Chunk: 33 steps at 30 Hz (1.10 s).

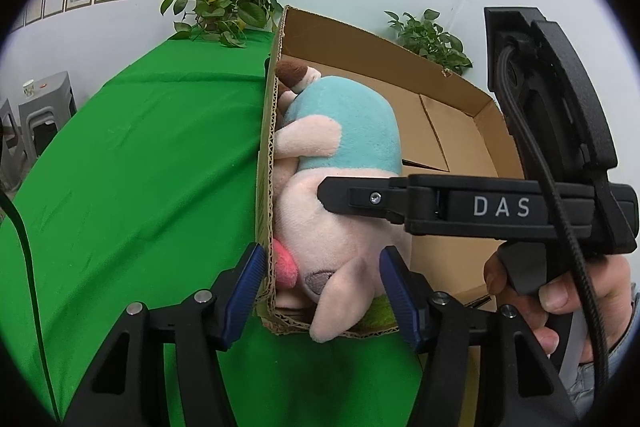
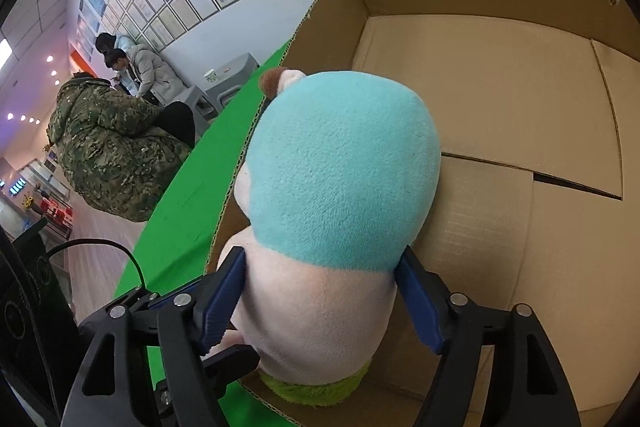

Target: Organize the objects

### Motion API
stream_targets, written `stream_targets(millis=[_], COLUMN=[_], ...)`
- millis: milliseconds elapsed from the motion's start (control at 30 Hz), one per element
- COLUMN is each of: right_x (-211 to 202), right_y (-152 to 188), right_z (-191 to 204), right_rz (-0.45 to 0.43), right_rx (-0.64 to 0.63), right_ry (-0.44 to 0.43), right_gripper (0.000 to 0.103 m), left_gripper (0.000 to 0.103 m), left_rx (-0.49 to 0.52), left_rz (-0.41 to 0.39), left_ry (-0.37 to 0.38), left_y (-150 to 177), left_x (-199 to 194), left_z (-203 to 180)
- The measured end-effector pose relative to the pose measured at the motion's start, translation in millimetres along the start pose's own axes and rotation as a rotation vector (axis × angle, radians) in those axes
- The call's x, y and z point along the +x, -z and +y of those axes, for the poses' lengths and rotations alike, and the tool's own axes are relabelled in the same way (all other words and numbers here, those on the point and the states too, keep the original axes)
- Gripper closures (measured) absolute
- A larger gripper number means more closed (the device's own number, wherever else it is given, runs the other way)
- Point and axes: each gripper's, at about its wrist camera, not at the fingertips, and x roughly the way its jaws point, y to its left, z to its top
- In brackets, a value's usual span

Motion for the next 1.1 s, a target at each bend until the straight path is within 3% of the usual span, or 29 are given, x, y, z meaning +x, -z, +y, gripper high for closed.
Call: stream_targets(millis=[200, 300, 367, 533, 933, 1100], right_x=[-23, -55, -82, -130, -204, -211], right_y=[6, 15, 27, 66, 162, 179], right_z=[-15, -17, -19, -26, -43, -50], right_rz=[-0.026, -0.105, -0.169, -0.224, -0.259, -0.266], right_rx=[0.044, 0.031, 0.02, 0.021, 0.01, 0.002], right_ry=[-0.061, -0.051, -0.009, 0.074, 0.082, 0.072], right_gripper=[0.021, 0.0, 0.0, 0.0, 0.0, 0.0], left_gripper=[0.048, 0.048, 0.048, 0.042, 0.042, 0.042], left_rx=[0.005, 0.027, 0.052, 0.09, 0.085, 0.089], left_rz=[-0.002, -0.032, -0.08, -0.149, -0.106, -0.086], left_ry=[-0.026, -0.072, -0.105, -0.162, -0.151, -0.152], left_y=[5, 5, 5, 6, 21, 25], left_x=[-5, -16, -29, -48, -46, -42], left_z=[0, -4, -10, -20, -48, -58])
